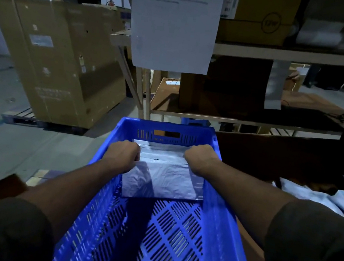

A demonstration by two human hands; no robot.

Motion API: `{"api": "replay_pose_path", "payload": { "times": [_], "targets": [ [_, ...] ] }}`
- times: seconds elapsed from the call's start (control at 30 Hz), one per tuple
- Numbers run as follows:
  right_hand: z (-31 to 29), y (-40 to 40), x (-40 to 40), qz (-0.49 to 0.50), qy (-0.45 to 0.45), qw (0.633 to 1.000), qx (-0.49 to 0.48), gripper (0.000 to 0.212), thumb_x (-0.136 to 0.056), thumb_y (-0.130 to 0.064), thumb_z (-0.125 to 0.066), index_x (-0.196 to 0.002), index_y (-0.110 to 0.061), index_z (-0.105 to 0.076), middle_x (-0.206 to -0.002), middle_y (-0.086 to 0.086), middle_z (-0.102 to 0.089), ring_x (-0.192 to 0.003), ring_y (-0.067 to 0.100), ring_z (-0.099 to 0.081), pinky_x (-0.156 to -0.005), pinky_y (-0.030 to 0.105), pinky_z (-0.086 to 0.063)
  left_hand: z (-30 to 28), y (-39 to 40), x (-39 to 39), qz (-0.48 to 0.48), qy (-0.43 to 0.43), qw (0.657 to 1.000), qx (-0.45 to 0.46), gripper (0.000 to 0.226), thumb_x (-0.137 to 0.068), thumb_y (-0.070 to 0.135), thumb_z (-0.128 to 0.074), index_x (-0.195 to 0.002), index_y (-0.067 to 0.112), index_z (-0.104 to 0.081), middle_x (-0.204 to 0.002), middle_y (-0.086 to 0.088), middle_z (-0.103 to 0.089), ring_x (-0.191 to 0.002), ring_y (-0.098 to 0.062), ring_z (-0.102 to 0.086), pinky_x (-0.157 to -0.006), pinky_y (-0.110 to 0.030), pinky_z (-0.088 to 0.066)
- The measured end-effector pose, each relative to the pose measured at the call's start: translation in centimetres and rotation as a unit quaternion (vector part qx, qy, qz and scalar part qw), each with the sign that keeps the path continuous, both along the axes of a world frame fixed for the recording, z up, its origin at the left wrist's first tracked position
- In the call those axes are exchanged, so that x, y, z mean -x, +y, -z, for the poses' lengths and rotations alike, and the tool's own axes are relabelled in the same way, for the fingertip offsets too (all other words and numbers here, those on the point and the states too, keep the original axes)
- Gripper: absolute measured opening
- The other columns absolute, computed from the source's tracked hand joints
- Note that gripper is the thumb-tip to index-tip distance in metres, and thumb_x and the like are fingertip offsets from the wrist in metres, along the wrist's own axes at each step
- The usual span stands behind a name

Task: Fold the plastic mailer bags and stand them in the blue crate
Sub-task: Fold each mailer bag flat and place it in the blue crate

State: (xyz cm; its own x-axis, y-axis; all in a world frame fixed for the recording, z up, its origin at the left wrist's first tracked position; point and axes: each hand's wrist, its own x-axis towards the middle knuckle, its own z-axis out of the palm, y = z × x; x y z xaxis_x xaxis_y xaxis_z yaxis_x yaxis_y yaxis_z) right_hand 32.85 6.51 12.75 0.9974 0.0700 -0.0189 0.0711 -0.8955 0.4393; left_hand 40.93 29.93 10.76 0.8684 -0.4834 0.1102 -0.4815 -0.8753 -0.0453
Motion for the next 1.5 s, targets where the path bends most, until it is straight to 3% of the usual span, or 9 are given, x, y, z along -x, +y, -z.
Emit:
{"api": "replay_pose_path", "payload": {
  "times": [0.17, 0.37, 0.5, 0.67, 0.83, 1.17, 1.33, 1.5],
  "targets": [
    [0.3, 0.1, 0.2, 0.004, 0.003, 1.000, 0.003, 0.024, -0.096, -0.010, -0.051, -0.114, -0.017, -0.065, -0.116, 0.005, -0.066, -0.102, 0.028, -0.065, -0.073, 0.036, -0.046, 0.2, -0.1, 0.4, 0.001, 0.006, 1.000, -0.011, 0.018, -0.087, 0.021, -0.067, -0.080, 0.031, -0.054, -0.094, 0.007, -0.067, -0.089, -0.021, -0.064, -0.058, -0.030, -0.034],
    [-0.2, 0.4, 1.1, 0.008, -0.010, 1.000, -0.020, 0.022, -0.095, -0.009, -0.053, -0.111, -0.016, -0.066, -0.113, 0.004, -0.066, -0.101, 0.026, -0.065, -0.070, 0.034, -0.043, -0.8, -0.2, 1.1, 0.004, 0.014, 1.000, 0.016, 0.018, -0.084, 0.017, -0.071, -0.097, 0.028, -0.064, -0.098, 0.009, -0.068, -0.093, -0.017, -0.065, -0.067, -0.032, -0.049],
    [-1.0, 0.1, 2.8, 0.005, -0.108, 0.984, -0.139, 0.018, -0.091, -0.011, -0.059, -0.105, -0.017, -0.069, -0.108, 0.005, -0.068, -0.098, 0.027, -0.063, -0.071, 0.035, -0.044, -1.9, -1.7, 3.4, 0.033, -0.032, 0.994, 0.102, 0.017, -0.089, 0.026, -0.071, -0.106, 0.026, -0.067, -0.099, 0.012, -0.069, -0.098, -0.014, -0.063, -0.068, -0.031, -0.045],
    [-2.0, -3.0, 9.1, -0.041, -0.274, 0.928, -0.249, 0.010, -0.093, -0.018, -0.060, -0.097, -0.012, -0.067, -0.097, 0.007, -0.064, -0.094, 0.028, -0.057, -0.071, 0.037, -0.044, -3.5, -6.0, 8.0, 0.081, -0.081, 0.972, 0.205, 0.012, -0.092, 0.030, -0.070, -0.103, 0.025, -0.072, -0.089, 0.013, -0.073, -0.085, -0.010, -0.067, -0.066, -0.033, -0.054],
    [-0.9, -9.6, 15.9, 0.031, -0.306, 0.903, -0.300, 0.018, -0.097, -0.024, -0.059, -0.107, -0.018, -0.072, -0.101, 0.002, -0.066, -0.097, 0.024, -0.058, -0.069, 0.034, -0.044, -5.7, -13.4, 12.3, 0.147, -0.078, 0.953, 0.255, 0.009, -0.091, 0.034, -0.071, -0.098, 0.029, -0.072, -0.080, 0.014, -0.071, -0.076, -0.009, -0.066, -0.063, -0.032, -0.053],
    [1.1, -23.5, 29.9, 0.209, -0.299, 0.879, -0.306, 0.015, -0.094, -0.026, -0.060, -0.093, -0.021, -0.074, -0.091, -0.002, -0.068, -0.087, 0.019, -0.062, -0.068, 0.035, -0.052, -5.2, -31.5, 21.8, 0.269, 0.000, 0.951, 0.154, 0.011, -0.094, 0.040, -0.067, -0.097, 0.031, -0.071, -0.087, 0.012, -0.071, -0.081, -0.009, -0.066, -0.068, -0.031, -0.055],
    [2.9, -30.0, 34.6, 0.248, -0.287, 0.871, -0.311, 0.017, -0.096, -0.029, -0.058, -0.104, -0.023, -0.071, -0.101, -0.005, -0.067, -0.099, 0.018, -0.061, -0.077, 0.037, -0.052, -3.4, -38.8, 25.9, 0.291, 0.032, 0.952, 0.089, 0.019, -0.094, 0.046, -0.066, -0.102, 0.029, -0.070, -0.094, 0.011, -0.072, -0.081, -0.008, -0.064, -0.068, -0.031, -0.055],
    [3.1, -37.2, 36.3, 0.279, -0.362, 0.837, -0.301, 0.023, -0.092, -0.022, -0.065, -0.114, -0.016, -0.070, -0.107, 0.001, -0.066, -0.107, 0.023, -0.057, -0.076, 0.037, -0.051, -1.9, -44.9, 28.3, 0.283, 0.048, 0.949, 0.133, 0.024, -0.097, 0.043, -0.064, -0.114, 0.026, -0.068, -0.101, 0.008, -0.074, -0.088, -0.012, -0.067, -0.071, -0.032, -0.055]
  ]
}}
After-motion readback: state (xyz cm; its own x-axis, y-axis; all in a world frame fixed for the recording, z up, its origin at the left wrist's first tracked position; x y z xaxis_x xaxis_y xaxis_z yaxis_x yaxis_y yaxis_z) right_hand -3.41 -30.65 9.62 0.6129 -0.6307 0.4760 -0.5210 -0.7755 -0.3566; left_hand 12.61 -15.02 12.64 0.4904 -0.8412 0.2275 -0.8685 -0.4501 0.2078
